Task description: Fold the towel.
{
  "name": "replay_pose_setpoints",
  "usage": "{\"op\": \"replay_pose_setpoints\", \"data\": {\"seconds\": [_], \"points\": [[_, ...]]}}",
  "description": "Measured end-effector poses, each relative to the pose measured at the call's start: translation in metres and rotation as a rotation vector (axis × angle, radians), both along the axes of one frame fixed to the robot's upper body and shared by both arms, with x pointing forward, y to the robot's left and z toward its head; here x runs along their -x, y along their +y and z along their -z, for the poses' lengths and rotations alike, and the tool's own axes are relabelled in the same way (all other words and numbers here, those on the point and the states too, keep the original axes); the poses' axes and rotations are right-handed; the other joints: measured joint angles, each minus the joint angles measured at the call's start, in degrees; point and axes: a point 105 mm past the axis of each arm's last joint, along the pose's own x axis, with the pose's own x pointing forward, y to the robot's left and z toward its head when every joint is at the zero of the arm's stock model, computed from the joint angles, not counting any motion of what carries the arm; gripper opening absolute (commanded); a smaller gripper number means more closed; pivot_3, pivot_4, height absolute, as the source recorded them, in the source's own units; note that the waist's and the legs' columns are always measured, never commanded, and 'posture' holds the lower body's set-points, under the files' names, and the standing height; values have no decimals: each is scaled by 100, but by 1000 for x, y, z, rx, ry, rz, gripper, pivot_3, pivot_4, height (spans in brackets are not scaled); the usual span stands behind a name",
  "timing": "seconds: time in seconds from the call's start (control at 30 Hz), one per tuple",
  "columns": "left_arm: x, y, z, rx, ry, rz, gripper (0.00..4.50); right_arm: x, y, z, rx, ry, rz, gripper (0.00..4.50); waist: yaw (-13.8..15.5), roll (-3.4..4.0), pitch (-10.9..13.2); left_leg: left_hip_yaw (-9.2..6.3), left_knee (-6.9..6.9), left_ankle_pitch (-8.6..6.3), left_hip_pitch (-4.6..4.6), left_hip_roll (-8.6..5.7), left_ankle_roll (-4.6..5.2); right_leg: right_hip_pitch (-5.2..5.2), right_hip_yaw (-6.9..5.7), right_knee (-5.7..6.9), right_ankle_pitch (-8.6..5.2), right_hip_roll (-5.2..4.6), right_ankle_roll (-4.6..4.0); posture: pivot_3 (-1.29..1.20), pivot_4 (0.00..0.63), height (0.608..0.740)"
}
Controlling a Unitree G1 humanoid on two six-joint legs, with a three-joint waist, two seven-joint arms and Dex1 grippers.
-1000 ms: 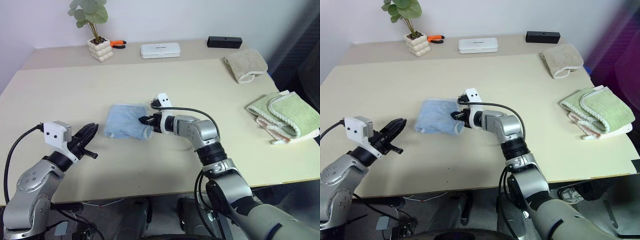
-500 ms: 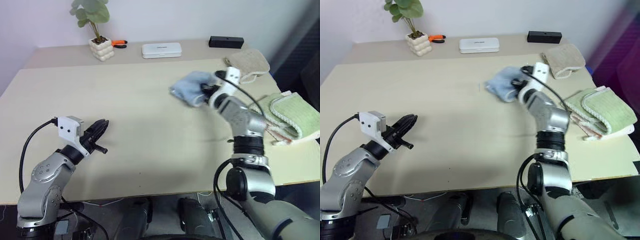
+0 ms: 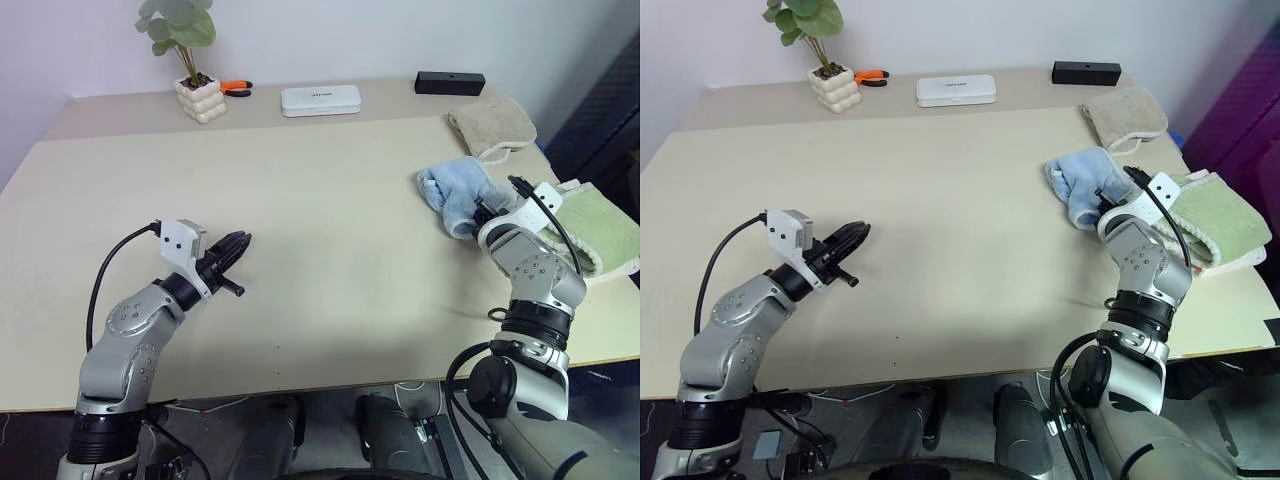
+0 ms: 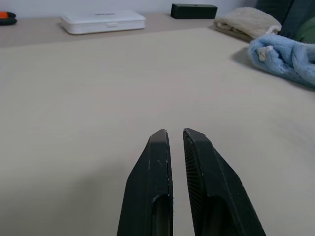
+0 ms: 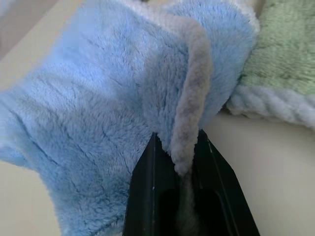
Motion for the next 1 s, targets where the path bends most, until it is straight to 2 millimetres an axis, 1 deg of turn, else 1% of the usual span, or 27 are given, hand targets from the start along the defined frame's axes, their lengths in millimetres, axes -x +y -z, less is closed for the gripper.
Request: {"op": "replay_pose_setpoints", "data": {"seconds": [0.03,0.1,0.13,0.17,0.2,0.27,0.33,0.4,0.43,0.47,0.5,0.53,0.63,0.67,0.73,0.83,0.9,1.0], "points": [[0,-1,1,-1,4,3,437,1,1,-1,-3,-4,-5,1366,0,0,0,0,1,0,0,0,0,1,0,0,0,0,0,0,150,740],[-1,-1,3,1,10,2,437,3,1,-4,-3,-13,-12,2403,-2,0,0,0,0,0,0,0,0,1,0,0,0,0,0,0,150,740],[-2,-1,3,1,9,2,437,3,1,-5,2,-17,-14,3045,-2,0,0,0,1,0,0,0,0,1,0,0,0,0,0,0,150,740],[-3,-2,2,0,4,5,437,3,-1,-8,35,-17,-16,3449,2,1,1,0,1,0,0,0,0,1,0,0,0,0,0,0,150,740],[-4,-2,1,0,-3,4,437,4,-3,-11,77,-16,-18,3963,2,2,1,0,2,0,0,-1,0,1,0,0,0,0,0,0,150,740],[-6,-1,0,-2,-11,2,437,3,-8,-25,209,-35,-30,3963,4,4,2,2,2,0,0,-1,0,1,0,-2,0,0,0,0,150,740],[-7,1,0,-9,-15,-10,437,3,-13,-44,413,-69,-57,3963,5,4,2,3,2,0,0,-1,1,1,-1,-3,-1,0,1,0,150,740],[-10,7,1,-23,-28,-43,437,2,-8,-65,652,-118,-117,3963,-2,3,2,3,2,0,0,0,1,1,-1,-3,-1,0,2,0,150,740],[-13,12,1,-37,-36,-74,437,1,-1,-73,762,-148,-169,3963,-18,4,2,5,1,0,0,0,1,0,-1,-2,-1,1,2,0,150,740],[-18,23,1,-61,-49,-128,437,-1,16,-80,879,-202,-267,3963,-41,3,2,7,2,0,2,6,0,0,-1,-1,0,4,3,0,150,740],[-20,31,0,-76,-59,-167,437,-2,31,-83,935,-244,-345,3963,-57,3,2,9,1,0,3,12,0,0,-1,-2,0,9,3,0,150,740],[-23,44,-3,-98,-79,-226,437,-2,58,-84,988,-312,-485,3963,-75,2,2,8,1,-1,4,16,0,1,-1,-2,0,13,3,0,150,740],[-24,58,-9,-121,-119,-290,437,3,106,-70,1007,-404,-761,3963,-41,1,3,7,2,-1,2,13,0,2,-2,-4,0,10,4,0,150,740],[-24,58,-10,-127,-127,-294,437,5,114,-66,1001,-419,-814,3963,-19,0,3,7,5,-1,2,9,0,3,-1,-5,1,7,4,0,150,740],[-21,65,-8,-139,-126,-312,437,5,131,-61,957,-456,-907,3963,16,-5,5,7,9,-1,1,7,0,7,-1,-10,1,6,3,0,150,740],[-13,74,-5,-155,-117,-335,437,5,142,-51,912,-466,-977,3963,31,-5,5,3,7,-2,1,6,-1,7,-2,-10,1,4,3,0,150,740],[-7,78,-7,-156,-124,-345,437,5,141,-45,891,-449,-1001,3963,28,-5,5,3,7,-2,1,6,-1,7,-2,-10,1,3,3,0,150,740],[3,78,-11,-153,-136,-341,437,5,139,-41,868,-440,-1018,3963,22,-5,5,3,6,-2,1,7,-1,5,-2,-9,1,2,2,0,150,740]]}}
